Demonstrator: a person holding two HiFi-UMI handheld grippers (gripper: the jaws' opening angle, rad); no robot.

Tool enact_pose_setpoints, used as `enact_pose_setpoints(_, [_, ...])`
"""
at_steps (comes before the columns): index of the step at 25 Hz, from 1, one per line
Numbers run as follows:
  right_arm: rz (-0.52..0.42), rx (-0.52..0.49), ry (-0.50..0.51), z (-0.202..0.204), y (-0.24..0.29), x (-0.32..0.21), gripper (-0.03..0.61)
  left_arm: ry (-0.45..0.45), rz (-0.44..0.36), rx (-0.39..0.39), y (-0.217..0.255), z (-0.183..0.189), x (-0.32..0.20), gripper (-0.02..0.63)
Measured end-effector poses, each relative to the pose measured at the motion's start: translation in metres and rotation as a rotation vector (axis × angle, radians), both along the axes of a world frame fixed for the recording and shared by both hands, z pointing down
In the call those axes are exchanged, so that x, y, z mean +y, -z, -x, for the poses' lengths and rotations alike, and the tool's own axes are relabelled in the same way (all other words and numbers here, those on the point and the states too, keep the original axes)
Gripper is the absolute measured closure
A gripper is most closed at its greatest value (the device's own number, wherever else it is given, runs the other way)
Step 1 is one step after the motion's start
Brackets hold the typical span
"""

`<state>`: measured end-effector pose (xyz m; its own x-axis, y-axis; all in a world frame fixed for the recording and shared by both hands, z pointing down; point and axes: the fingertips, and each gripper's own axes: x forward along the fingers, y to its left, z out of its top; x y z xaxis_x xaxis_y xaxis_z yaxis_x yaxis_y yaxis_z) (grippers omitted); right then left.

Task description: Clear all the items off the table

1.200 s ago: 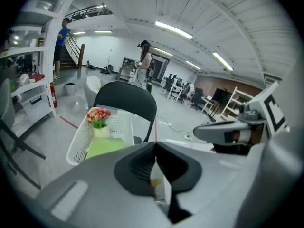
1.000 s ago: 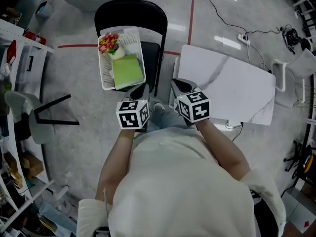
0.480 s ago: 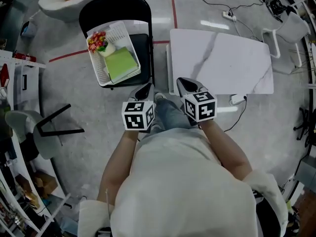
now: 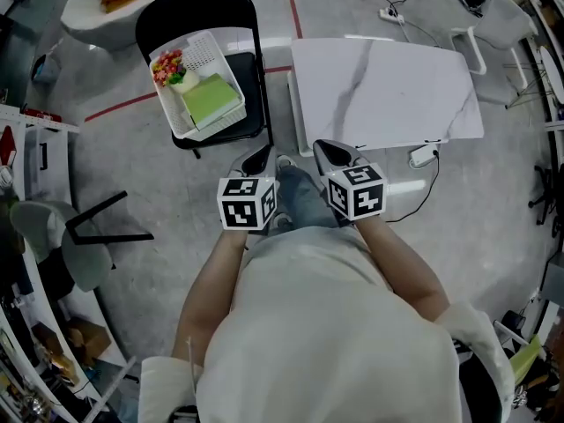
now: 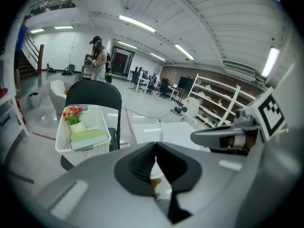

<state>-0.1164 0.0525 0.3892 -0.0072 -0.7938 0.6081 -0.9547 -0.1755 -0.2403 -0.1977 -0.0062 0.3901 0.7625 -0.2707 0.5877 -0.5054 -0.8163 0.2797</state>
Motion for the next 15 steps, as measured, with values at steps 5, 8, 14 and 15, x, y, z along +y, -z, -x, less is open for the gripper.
enact_pose_setpoints(5, [-0.023,0.005,-0.017,0.019,0.004,0.026,0.58,-0.018,-0.002,0.02,0.007,0.015,0.025,0.603])
enact_pose_setpoints(8, [-0.033,0.008,-0.016,0.03,0.007,0.04,0.58,-0.023,0.0,0.028,0.009,0.025,0.04,0.603])
enact_pose_setpoints(14, [-0.043,0.025,0.001,0.048,0.011,0.066,0.58,-0.014,0.004,0.039,0.013,0.04,0.066,0.603])
enact_pose_setpoints(15, [-0.045,0.03,0.003,0.051,0.012,0.07,0.58,-0.011,0.005,0.041,0.013,0.042,0.07,0.603])
